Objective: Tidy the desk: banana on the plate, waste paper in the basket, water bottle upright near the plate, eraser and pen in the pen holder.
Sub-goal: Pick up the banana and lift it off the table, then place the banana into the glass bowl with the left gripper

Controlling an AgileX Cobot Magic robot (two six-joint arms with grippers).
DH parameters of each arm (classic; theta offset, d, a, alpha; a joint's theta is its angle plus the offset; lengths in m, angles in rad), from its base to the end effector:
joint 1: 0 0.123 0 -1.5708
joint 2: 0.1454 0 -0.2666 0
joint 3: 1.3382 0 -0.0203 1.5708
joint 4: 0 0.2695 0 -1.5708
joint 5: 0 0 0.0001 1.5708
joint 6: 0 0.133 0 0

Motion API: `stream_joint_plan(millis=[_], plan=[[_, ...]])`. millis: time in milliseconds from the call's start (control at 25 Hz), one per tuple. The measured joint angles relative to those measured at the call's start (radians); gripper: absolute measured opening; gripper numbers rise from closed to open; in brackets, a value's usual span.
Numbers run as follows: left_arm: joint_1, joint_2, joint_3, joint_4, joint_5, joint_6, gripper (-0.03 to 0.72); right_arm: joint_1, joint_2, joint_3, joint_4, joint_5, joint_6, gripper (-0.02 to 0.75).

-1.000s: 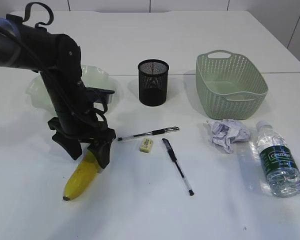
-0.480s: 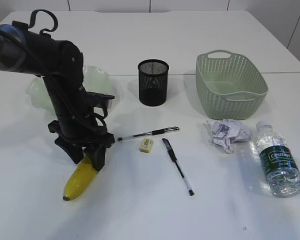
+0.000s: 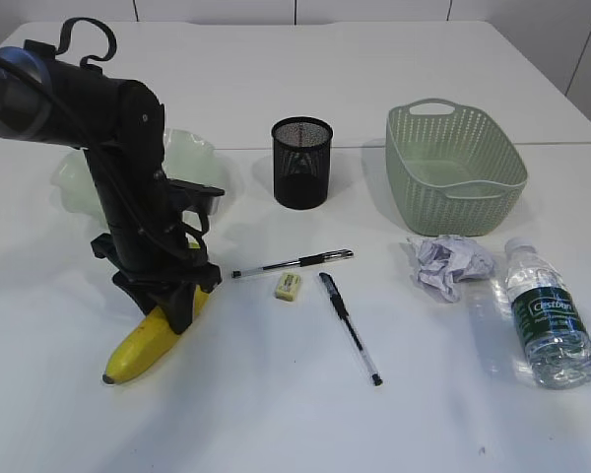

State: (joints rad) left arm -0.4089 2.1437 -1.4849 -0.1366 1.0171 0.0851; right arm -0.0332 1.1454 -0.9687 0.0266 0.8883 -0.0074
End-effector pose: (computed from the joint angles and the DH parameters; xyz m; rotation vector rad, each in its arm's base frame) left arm 0.3712 -0.1776 0.0629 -0.6479 -3.0321 0.1725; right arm 0.2707 -0.0062 0.2650 0.0462 2.5478 0.0170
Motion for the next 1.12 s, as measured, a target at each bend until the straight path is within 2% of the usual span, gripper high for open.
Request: stream_joint_plan(millis=[240, 440, 720, 920, 1120], plan=[[0.0, 0.0, -0.048, 0.008, 0.075, 0.002, 0.216, 0.0, 0.0, 0.0, 0.0, -0.002, 0.0, 0.53], [0.0, 0.0, -0.216, -0.014, 0.179, 0.004, 0.215, 0.0, 0.0, 0.0, 0.0, -0.006, 0.0, 0.53], [0.0, 0.002, -0.467, -0.1, 0.198, 0.003, 0.214, 0.0, 0.0, 0.0, 0.0, -0.01, 0.0, 0.53], [0.0, 0.002, -0.501, -0.123, 0.207, 0.003, 0.214, 0.0, 0.0, 0.0, 0.0, -0.014, 0.0, 0.53], [0.0, 0.002, -0.502, -0.057, 0.21, 0.003, 0.214, 0.0, 0.0, 0.0, -0.004, -0.018, 0.0, 0.53]])
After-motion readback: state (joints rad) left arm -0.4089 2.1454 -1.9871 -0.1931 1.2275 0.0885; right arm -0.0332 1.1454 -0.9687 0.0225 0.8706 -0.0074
